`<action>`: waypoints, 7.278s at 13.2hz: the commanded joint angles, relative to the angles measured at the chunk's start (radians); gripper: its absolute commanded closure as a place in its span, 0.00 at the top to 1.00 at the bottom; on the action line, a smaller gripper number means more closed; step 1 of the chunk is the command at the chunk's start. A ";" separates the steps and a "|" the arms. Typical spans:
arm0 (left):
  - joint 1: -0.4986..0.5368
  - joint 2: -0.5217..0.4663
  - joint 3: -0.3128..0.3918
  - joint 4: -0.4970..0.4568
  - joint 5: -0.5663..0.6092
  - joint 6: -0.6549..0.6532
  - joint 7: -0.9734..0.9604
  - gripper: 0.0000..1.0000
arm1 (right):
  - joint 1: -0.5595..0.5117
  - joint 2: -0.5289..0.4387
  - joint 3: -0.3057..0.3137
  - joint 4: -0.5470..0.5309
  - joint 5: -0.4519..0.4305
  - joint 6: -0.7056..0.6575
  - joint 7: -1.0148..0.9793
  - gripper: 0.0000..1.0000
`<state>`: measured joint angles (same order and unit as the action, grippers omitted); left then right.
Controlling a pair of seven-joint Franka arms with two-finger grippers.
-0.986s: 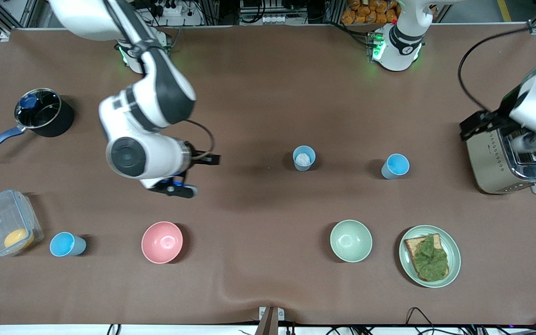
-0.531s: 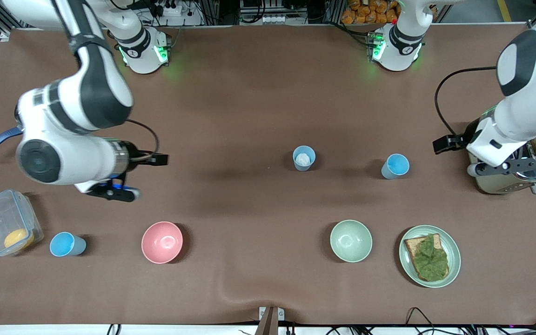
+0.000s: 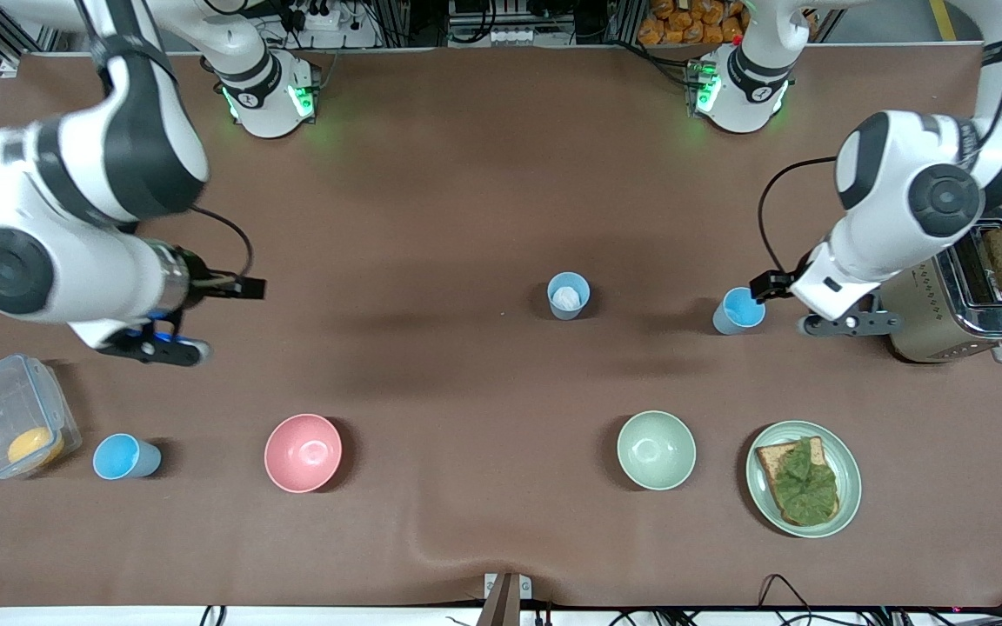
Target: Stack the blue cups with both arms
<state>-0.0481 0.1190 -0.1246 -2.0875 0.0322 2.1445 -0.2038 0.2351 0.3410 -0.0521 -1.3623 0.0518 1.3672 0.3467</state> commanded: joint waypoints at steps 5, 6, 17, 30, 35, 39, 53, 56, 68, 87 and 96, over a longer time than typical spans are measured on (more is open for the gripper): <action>-0.030 0.031 -0.018 -0.192 -0.046 0.304 -0.006 1.00 | -0.213 -0.281 0.026 -0.234 -0.058 0.122 -0.222 1.00; -0.042 0.053 -0.018 -0.192 -0.046 0.331 -0.008 1.00 | -0.221 -0.307 0.024 -0.247 -0.058 0.124 -0.262 1.00; -0.044 0.116 -0.017 -0.226 -0.044 0.390 0.004 0.14 | -0.286 -0.362 0.018 -0.187 -0.076 0.122 -0.387 1.00; -0.090 -0.026 -0.142 0.073 -0.049 0.114 -0.014 0.00 | -0.277 -0.358 0.028 -0.185 -0.075 0.118 -0.387 1.00; -0.260 0.059 -0.171 0.138 -0.101 0.120 -0.236 0.00 | -0.276 -0.358 0.028 -0.185 -0.073 0.118 -0.387 1.00; -0.384 0.169 -0.170 0.218 -0.075 0.141 -0.365 0.00 | -0.277 -0.358 0.026 -0.187 -0.073 0.116 -0.387 1.00; -0.409 0.229 -0.165 0.178 -0.003 0.198 -0.497 0.00 | -0.278 -0.358 0.026 -0.187 -0.072 0.113 -0.387 1.00; -0.406 0.234 -0.165 0.175 -0.003 0.198 -0.499 0.29 | -0.278 -0.358 0.026 -0.187 -0.072 0.113 -0.387 1.00; -0.146 -0.033 -0.164 0.126 -0.001 0.190 -0.468 1.00 | -0.277 -0.358 0.026 -0.187 -0.072 0.113 -0.387 1.00; 0.045 -0.162 0.080 0.497 -0.044 -0.534 -0.049 1.00 | -0.278 -0.358 0.026 -0.187 -0.073 0.112 -0.387 1.00; 0.057 -0.162 0.080 0.494 -0.046 -0.537 -0.051 1.00 | -0.277 -0.358 0.026 -0.187 -0.072 0.112 -0.387 1.00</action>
<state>0.0025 -0.0520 -0.0423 -1.6223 0.0018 1.6334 -0.2505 -0.0317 -0.0162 -0.0364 -1.5546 -0.0042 1.4847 -0.0395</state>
